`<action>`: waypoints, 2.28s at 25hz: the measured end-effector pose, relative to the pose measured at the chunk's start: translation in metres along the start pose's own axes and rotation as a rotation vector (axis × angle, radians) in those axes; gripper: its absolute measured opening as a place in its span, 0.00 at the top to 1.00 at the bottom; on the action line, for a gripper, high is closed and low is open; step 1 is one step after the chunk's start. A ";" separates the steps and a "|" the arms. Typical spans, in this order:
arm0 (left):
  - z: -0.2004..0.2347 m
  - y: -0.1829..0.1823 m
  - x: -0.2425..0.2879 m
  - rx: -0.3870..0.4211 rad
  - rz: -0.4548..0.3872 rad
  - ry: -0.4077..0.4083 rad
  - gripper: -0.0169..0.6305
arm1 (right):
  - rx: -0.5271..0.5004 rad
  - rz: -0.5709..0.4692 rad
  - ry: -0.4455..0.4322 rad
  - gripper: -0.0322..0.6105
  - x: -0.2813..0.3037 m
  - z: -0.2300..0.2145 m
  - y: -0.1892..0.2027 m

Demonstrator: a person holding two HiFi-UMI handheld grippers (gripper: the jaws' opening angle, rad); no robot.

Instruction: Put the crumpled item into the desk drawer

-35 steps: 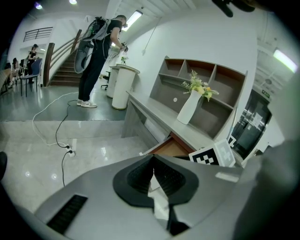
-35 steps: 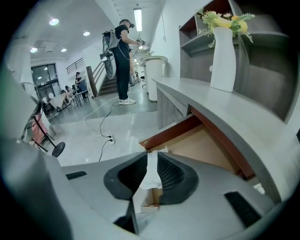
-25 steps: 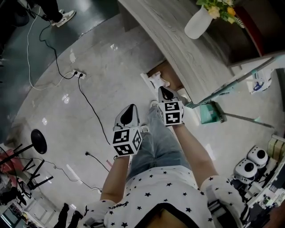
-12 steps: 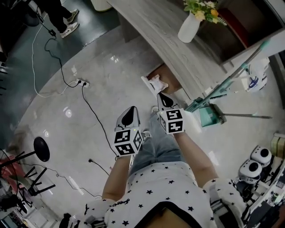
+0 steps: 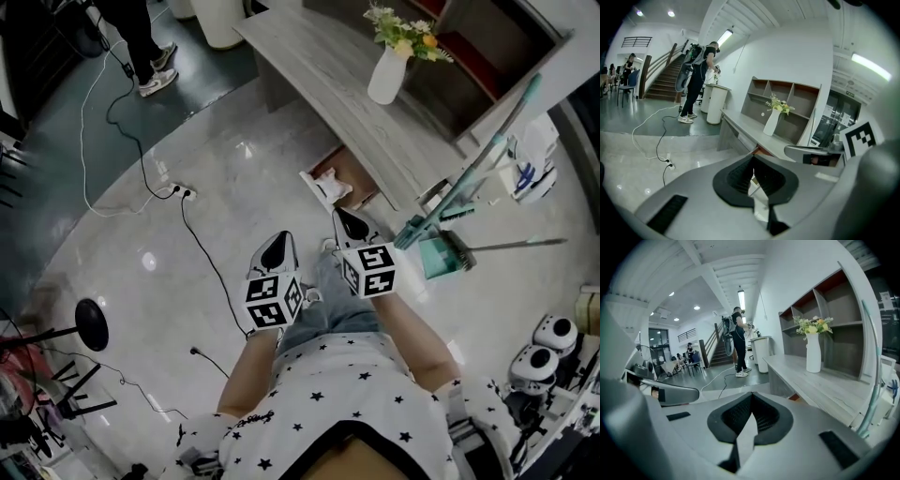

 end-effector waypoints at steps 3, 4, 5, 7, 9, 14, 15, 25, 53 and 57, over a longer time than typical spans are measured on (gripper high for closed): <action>-0.007 0.000 -0.009 0.005 -0.006 0.011 0.95 | 0.002 -0.032 -0.018 0.96 -0.016 0.007 -0.008; -0.010 0.000 -0.011 0.009 -0.008 0.015 0.95 | 0.004 -0.042 -0.023 0.96 -0.021 0.008 -0.010; -0.013 0.000 -0.014 0.013 -0.009 0.020 0.95 | 0.004 -0.051 -0.027 0.96 -0.026 0.010 -0.013; -0.017 0.000 -0.017 0.023 -0.014 0.024 0.95 | 0.003 -0.070 -0.035 0.96 -0.035 0.012 -0.017; -0.021 -0.001 -0.022 0.032 -0.022 0.025 0.95 | -0.001 -0.086 -0.045 0.96 -0.041 0.015 -0.021; -0.030 -0.005 -0.036 0.051 -0.043 0.025 0.95 | -0.012 -0.107 -0.066 0.96 -0.061 0.019 -0.026; -0.031 -0.007 -0.038 0.057 -0.047 0.024 0.95 | -0.013 -0.110 -0.069 0.96 -0.063 0.020 -0.027; -0.034 -0.018 -0.044 0.085 -0.080 0.032 0.95 | -0.013 -0.161 -0.097 0.96 -0.076 0.023 -0.038; -0.038 -0.022 -0.042 0.090 -0.084 0.040 0.95 | 0.031 -0.184 -0.086 0.96 -0.082 0.019 -0.043; -0.038 -0.024 -0.042 0.090 -0.084 0.041 0.95 | 0.031 -0.183 -0.083 0.96 -0.081 0.019 -0.044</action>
Point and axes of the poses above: the fingertips, and each gripper's own axes: x forward along the fingers, z to its left, y out of its underside, the point moved 6 cm from there along -x, backward along the fingers, and after that the axes turned 9 degrees about y, right-handed, at the moved point
